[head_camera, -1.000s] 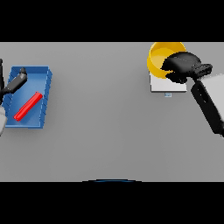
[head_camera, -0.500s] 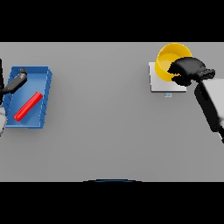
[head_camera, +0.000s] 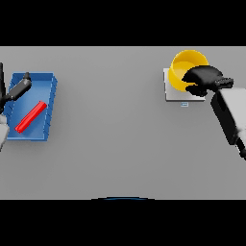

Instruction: Pick up the red beaker and tilt it to pour out 1 green nut into yellow bowl. Pick up the yellow bowl and place it on the metallic measuring scale.

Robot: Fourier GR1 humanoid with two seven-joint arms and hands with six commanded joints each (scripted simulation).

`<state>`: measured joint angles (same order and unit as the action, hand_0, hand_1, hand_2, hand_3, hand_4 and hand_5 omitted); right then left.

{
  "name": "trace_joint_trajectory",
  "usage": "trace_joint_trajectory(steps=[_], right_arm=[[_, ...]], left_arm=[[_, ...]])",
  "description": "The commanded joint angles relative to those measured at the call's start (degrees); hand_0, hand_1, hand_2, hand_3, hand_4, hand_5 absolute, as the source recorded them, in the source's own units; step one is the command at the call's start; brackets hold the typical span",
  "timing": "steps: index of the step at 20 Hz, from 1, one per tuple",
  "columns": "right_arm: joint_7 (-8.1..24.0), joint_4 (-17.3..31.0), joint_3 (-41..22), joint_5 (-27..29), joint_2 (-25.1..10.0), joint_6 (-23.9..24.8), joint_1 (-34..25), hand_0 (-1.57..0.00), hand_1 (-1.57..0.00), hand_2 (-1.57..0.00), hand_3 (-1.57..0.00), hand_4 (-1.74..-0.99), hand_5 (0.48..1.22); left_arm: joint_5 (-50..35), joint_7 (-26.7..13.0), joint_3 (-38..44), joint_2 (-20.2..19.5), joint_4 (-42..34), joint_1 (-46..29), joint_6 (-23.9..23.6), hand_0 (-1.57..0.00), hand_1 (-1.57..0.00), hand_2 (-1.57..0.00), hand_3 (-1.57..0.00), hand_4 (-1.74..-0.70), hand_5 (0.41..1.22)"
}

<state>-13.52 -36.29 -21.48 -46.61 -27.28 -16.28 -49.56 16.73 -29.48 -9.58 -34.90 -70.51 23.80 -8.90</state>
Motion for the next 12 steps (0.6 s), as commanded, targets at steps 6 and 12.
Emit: trace_joint_trajectory(steps=[6, 12], right_arm=[[-1.48, 0.65, -2.07, -2.09, -0.58, -1.12, -0.9, -0.41, -0.36, -0.46, -0.55, -1.567, 0.929], [-4.16, 1.87, -1.96, -2.03, -0.26, 0.61, -0.91, -0.11, -0.09, -0.12, -0.33, -1.537, 0.822]], left_arm=[[-0.35, 0.08, 0.39, 0.17, 1.44, 1.02, 0.15, 0.0, 0.0, 0.0, 0.0, -0.72, 0.663], [-0.42, 0.9, 0.43, 0.05, 1.38, 0.22, 0.04, 0.0, 0.0, 0.0, 0.0, -0.73, 0.664]])
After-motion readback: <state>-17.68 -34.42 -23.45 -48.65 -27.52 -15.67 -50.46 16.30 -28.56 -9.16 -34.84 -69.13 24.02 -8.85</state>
